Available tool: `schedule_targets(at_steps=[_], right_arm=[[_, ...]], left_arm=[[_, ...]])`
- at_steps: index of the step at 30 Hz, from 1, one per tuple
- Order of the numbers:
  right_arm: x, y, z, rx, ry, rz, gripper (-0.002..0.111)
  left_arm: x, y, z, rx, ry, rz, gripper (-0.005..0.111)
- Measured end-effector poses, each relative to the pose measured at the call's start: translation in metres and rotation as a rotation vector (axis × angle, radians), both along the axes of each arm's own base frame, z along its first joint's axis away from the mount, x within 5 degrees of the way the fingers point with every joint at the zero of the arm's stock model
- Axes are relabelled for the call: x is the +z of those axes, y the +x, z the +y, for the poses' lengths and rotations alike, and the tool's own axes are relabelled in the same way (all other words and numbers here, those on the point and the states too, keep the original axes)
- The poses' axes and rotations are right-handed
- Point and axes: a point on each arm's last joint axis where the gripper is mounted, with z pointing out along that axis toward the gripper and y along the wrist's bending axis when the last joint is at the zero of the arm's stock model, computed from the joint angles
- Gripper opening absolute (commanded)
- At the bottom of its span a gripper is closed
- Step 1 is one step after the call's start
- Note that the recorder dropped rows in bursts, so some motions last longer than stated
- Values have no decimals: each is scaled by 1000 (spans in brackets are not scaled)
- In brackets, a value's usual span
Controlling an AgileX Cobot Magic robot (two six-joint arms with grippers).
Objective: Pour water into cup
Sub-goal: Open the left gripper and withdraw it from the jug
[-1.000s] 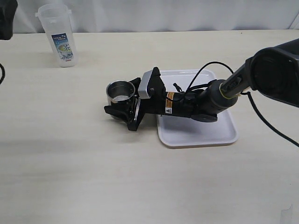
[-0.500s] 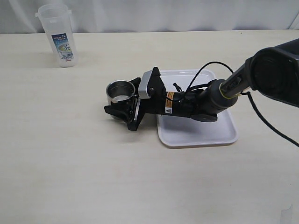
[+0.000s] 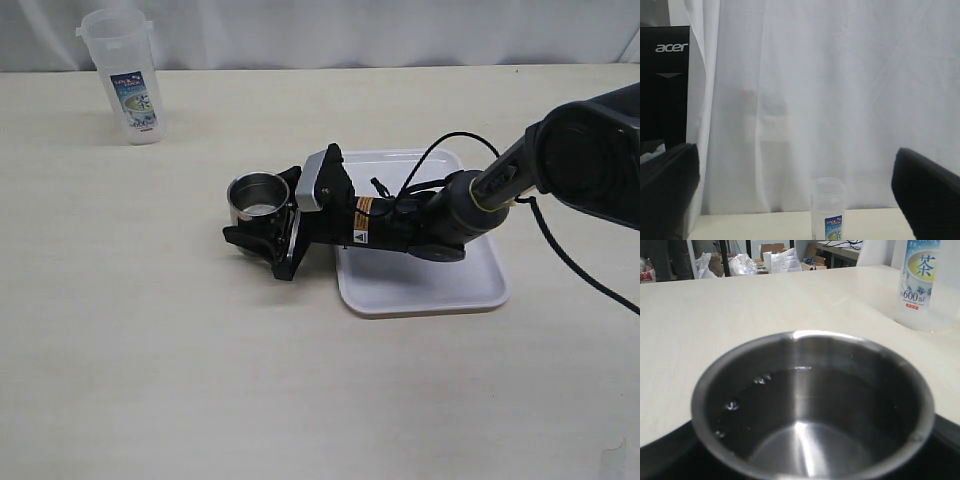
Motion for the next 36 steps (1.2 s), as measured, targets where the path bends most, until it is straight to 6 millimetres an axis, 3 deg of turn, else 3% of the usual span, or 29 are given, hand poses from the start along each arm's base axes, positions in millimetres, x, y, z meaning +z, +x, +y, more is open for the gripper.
schedule_targets(at_steps=[13,20,28,36], right_arm=[[0,0,0,0,0,0,4],[0,0,0,-2,1,0,4],[0,0,0,-2,1,0,4],[0,0,0,-2,1,0,4]], left_arm=[[0,-1,0,1,0,4,98],[-9,-24,2,11,-5,-34,98],[-49,-35,1,-1,26,-77,98],[-95,-24,-1,-7,123,9,98]])
